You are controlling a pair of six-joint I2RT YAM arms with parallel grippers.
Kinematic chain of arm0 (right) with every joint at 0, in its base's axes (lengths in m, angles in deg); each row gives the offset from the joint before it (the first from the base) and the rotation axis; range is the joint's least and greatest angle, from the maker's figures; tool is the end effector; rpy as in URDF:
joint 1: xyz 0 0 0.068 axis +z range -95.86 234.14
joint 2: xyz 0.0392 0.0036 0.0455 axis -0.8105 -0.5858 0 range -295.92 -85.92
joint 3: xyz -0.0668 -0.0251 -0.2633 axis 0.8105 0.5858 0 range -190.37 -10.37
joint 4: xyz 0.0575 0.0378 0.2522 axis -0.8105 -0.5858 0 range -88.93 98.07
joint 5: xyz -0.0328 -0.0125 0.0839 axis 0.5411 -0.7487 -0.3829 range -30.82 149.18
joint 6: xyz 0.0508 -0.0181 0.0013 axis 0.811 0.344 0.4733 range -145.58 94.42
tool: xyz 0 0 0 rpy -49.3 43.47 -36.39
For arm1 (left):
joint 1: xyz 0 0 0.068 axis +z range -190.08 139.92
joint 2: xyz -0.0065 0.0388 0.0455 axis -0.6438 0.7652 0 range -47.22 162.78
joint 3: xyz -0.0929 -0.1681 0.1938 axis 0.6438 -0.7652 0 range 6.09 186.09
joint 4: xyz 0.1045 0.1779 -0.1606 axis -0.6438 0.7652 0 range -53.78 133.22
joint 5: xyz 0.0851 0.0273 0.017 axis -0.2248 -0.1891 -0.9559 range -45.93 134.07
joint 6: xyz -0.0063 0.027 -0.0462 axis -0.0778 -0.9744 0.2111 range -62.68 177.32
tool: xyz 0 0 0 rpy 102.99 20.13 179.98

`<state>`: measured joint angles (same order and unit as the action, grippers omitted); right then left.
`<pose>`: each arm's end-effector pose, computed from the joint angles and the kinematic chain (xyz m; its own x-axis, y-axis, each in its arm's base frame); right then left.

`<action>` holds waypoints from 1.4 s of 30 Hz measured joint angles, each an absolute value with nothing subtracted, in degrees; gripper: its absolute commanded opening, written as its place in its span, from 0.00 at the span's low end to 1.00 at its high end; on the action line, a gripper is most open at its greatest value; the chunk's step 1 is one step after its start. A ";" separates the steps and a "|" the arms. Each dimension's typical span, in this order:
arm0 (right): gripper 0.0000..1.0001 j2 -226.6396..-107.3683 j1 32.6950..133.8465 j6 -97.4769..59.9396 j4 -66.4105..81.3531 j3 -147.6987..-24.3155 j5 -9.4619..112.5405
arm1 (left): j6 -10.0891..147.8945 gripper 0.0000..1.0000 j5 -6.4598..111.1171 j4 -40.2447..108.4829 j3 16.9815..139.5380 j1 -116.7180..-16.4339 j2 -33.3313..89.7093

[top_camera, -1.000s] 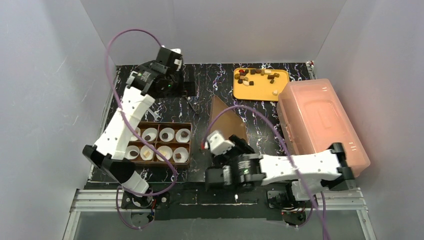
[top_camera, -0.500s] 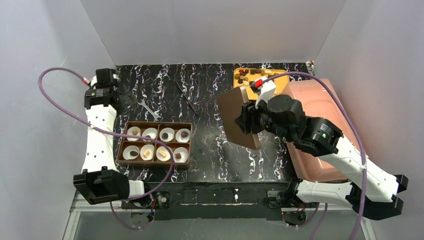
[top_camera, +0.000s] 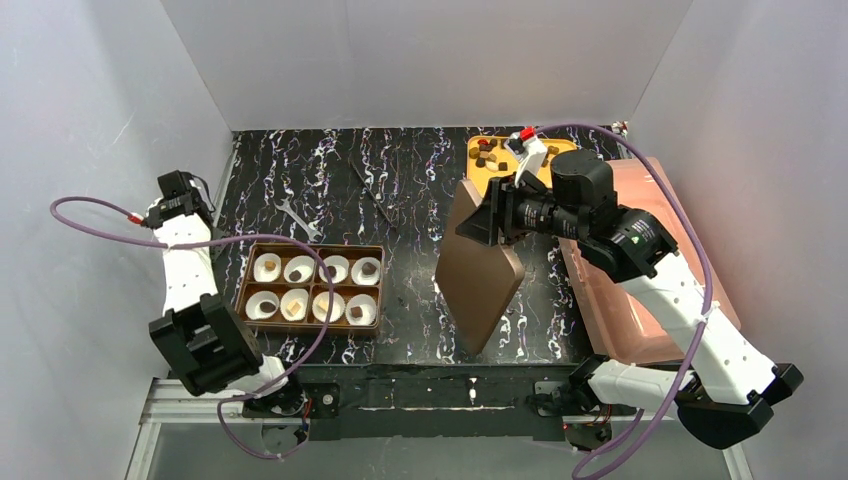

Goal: Pack the chocolate

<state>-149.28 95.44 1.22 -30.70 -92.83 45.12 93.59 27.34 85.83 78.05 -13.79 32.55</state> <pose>0.1565 0.1488 0.4497 -0.5919 0.0624 -0.8036 -0.6109 0.6158 0.4977 0.2486 0.1342 0.3084 -0.2760 -0.7683 -0.5776 -0.9009 0.4162 -0.1230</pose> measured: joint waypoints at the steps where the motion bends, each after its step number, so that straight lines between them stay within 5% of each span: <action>1: 0.01 -149.17 95.29 1.42 -30.43 -92.83 44.53 | 93.73 0.27 27.16 85.28 77.62 -13.47 33.29; 6: 0.01 -147.88 94.98 2.40 -29.80 -92.83 42.43 | 94.47 0.15 27.29 81.39 74.80 -12.68 39.50; 21: 0.01 -146.46 93.21 4.52 -27.92 -92.70 43.24 | 101.33 0.03 31.14 74.66 60.96 -13.14 39.89; 32: 0.01 -152.42 85.41 10.47 -25.41 -94.73 45.44 | 114.05 0.00 31.34 74.61 53.07 -30.19 29.69; 38: 0.01 -156.42 84.60 11.65 -25.32 -102.45 46.93 | 121.86 0.02 31.47 75.69 50.58 -42.29 26.91; 42: 0.01 -157.84 84.56 12.76 -24.49 -105.99 47.10 | 121.92 0.20 31.25 77.72 51.37 -44.44 25.56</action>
